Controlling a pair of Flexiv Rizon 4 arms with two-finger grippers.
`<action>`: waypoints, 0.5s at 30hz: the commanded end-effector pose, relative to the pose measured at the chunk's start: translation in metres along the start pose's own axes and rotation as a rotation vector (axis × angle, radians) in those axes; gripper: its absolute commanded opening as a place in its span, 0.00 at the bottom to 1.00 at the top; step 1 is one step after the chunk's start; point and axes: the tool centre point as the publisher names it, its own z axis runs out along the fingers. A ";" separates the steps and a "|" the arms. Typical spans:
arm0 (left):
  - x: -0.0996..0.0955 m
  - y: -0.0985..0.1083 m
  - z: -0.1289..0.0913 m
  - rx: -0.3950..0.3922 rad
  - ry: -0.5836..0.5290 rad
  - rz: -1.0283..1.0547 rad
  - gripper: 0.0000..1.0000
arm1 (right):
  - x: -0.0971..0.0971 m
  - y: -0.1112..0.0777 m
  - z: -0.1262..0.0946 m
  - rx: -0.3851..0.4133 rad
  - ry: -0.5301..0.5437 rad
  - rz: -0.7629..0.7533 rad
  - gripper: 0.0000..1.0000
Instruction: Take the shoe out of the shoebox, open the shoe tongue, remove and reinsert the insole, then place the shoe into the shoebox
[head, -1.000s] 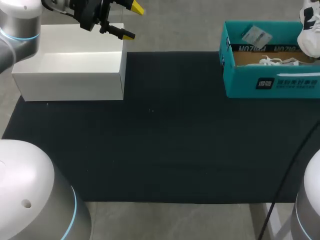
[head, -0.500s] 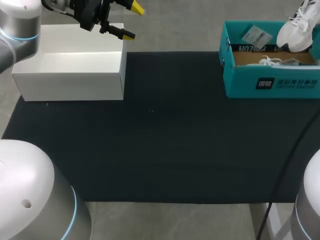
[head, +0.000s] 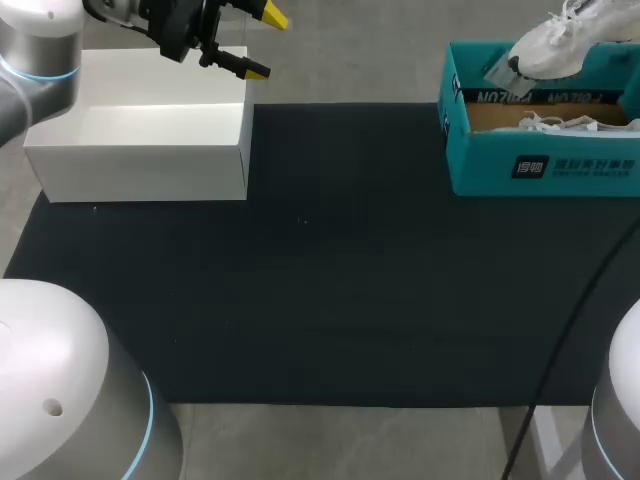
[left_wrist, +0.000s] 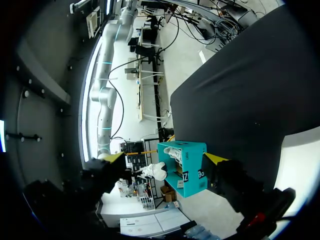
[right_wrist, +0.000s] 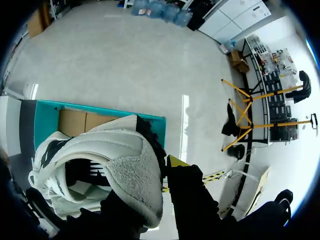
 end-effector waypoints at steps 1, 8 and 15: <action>0.000 0.001 0.000 0.002 0.002 0.001 1.00 | -0.009 0.017 -0.001 0.217 0.386 0.582 0.00; 0.000 0.001 0.000 0.002 0.002 0.001 1.00 | -0.009 0.017 -0.001 0.217 0.386 0.582 0.00; 0.000 0.001 0.000 0.002 0.002 0.001 1.00 | 0.001 0.014 0.002 0.238 0.377 0.573 0.00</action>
